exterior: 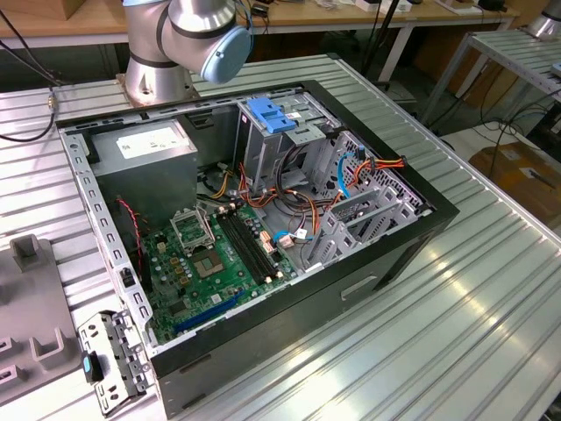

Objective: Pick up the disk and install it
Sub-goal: 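Pick up the disk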

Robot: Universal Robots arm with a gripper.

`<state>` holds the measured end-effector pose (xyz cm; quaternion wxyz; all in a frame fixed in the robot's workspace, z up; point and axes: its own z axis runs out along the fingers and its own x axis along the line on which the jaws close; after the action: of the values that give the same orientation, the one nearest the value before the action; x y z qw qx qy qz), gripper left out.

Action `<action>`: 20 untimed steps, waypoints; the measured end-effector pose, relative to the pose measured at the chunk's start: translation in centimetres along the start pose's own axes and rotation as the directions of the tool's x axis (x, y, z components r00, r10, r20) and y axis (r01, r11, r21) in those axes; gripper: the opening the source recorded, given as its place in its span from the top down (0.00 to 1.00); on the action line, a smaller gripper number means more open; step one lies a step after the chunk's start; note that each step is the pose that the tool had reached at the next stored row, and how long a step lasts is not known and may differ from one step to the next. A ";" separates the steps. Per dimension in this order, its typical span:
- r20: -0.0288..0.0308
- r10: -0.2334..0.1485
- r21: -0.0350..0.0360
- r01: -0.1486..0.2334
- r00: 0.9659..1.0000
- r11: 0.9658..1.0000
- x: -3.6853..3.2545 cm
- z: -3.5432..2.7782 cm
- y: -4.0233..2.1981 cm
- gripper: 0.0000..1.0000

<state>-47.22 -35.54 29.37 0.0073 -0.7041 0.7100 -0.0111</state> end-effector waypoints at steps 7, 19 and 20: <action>0.000 0.000 0.000 0.000 1.000 1.000 0.02 -0.02 0.01 0.49; 0.002 0.000 -0.001 0.000 1.000 1.000 0.14 -0.04 0.00 0.49; 0.002 0.000 -0.001 0.000 1.000 1.000 0.15 0.01 0.00 0.49</action>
<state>-47.22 -35.68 29.36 0.0076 -0.7041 0.7100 -0.0099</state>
